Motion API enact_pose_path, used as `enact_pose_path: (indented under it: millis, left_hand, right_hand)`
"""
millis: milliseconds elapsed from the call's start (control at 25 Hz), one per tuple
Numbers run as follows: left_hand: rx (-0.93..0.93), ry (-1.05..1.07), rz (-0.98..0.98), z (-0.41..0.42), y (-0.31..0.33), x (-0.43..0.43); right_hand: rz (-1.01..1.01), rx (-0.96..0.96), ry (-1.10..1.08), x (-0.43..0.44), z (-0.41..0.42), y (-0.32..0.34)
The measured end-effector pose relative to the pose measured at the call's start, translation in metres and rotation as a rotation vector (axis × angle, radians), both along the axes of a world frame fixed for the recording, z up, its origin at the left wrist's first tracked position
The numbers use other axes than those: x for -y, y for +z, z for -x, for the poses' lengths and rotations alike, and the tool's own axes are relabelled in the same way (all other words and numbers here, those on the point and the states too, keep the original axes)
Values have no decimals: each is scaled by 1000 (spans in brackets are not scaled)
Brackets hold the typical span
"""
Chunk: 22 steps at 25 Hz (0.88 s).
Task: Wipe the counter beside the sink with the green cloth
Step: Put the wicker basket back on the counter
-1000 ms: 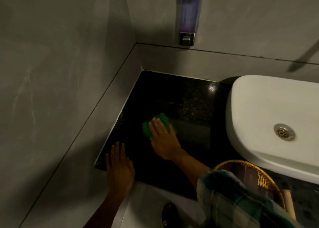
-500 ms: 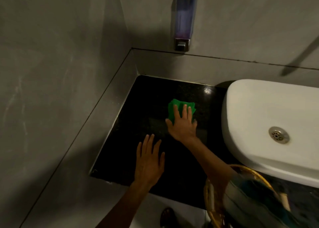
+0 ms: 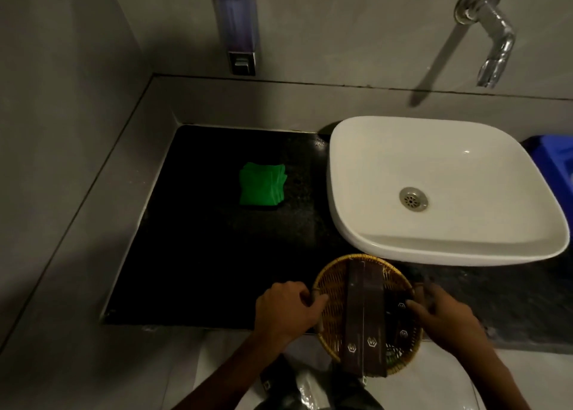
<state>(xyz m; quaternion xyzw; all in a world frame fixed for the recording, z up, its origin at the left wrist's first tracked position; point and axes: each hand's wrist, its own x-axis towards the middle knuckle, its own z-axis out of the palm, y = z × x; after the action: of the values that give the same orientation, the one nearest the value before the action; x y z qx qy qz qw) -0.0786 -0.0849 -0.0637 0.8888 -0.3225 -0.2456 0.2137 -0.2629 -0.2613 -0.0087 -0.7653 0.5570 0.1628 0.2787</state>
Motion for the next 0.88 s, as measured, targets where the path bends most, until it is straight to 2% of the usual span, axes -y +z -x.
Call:
enact_pose_path:
  millis: [160, 280, 520, 640, 720, 800, 880]
  left_hand:
    - [-44, 121, 3, -15, 4, -13]
    - [8, 268, -12, -57, 10, -35]
    - [240, 527, -33, -154, 17, -93]
    - [193, 533, -54, -176, 15, -110]
    - [161, 519, -90, -182, 17, -113]
    - [290, 483, -93, -193, 20, -105]
    - [385, 403, 4, -211, 28, -75]
  right_hand:
    - [-102, 141, -69, -2, -20, -4]
    - [-161, 238, 9, -18, -59, 2]
    - [-345, 435, 118, -63, -177, -6]
    - [-410, 461, 138, -78, -217, -18]
    - [-440, 407, 138, -72, -222, -22]
    - [-412, 366, 131, -51, -222, -22]
    - [-286, 453, 74, -22, -235, -24]
